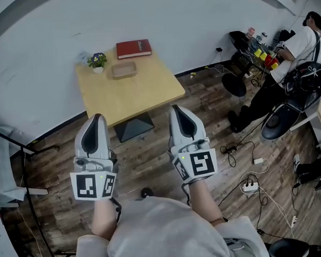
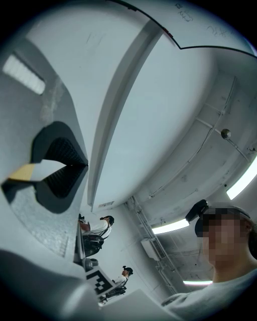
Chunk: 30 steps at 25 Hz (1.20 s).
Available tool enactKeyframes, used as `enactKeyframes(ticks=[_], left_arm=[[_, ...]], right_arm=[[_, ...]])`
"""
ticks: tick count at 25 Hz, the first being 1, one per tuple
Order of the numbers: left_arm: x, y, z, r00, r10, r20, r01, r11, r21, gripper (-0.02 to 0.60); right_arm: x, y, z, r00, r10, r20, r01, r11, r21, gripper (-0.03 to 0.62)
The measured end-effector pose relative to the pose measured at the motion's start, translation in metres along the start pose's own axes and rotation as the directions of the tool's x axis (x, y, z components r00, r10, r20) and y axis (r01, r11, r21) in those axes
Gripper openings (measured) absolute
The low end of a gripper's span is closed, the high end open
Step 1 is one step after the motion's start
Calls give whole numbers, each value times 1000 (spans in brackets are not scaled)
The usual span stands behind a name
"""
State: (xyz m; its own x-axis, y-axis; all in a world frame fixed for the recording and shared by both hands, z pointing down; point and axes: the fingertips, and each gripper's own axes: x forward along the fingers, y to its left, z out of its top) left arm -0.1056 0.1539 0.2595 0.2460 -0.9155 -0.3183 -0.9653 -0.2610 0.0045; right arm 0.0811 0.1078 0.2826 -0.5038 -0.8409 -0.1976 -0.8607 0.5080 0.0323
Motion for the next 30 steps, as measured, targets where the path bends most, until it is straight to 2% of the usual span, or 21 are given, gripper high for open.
enactKeyframes(ticks=[8, 18, 30], left_arm=[[12, 22, -12, 1000, -14, -10, 14, 1000, -17, 5], [31, 30, -29, 999, -19, -30, 18, 999, -34, 5], [91, 67, -41, 1000, 26, -13, -27, 1000, -10, 5]], right_arm=[[22, 9, -10, 1000, -12, -14, 11, 1000, -11, 2], [36, -5, -23, 999, -36, -38, 36, 999, -1, 2], [116, -27, -30, 1000, 13, -17, -13, 1000, -1, 2]])
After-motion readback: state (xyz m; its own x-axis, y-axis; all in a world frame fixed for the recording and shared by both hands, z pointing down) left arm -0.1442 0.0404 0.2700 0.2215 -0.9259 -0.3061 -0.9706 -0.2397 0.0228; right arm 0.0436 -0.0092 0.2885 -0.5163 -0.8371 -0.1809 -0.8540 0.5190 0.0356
